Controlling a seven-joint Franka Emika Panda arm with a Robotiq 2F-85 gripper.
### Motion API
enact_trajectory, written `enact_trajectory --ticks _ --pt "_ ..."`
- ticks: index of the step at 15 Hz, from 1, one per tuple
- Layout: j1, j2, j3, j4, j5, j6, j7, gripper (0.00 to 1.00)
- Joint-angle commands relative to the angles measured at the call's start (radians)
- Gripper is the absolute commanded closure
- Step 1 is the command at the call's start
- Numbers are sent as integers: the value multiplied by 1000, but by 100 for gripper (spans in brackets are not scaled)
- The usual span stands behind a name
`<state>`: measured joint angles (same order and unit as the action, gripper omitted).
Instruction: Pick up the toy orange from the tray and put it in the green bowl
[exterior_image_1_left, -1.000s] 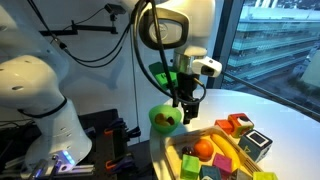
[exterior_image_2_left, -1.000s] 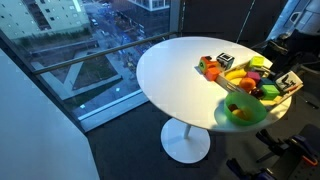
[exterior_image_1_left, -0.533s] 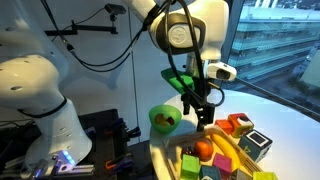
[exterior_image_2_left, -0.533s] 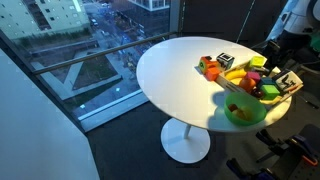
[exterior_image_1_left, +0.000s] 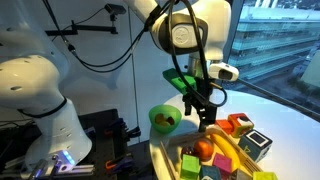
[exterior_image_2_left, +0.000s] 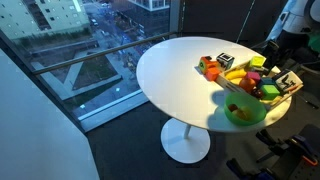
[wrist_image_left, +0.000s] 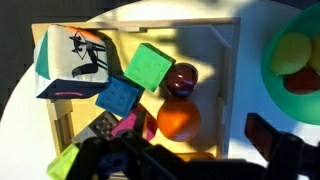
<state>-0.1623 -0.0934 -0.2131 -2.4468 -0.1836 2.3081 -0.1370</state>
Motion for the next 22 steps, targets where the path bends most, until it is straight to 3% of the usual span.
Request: enact_trajectory --ticks 1,13,22 --pt "-11 2 9 -3 -7 25 8 0" --pt "-25 110 -2 -7 48 244 -30 0" --pt "-53 233 8 16 189 315 -121 0"
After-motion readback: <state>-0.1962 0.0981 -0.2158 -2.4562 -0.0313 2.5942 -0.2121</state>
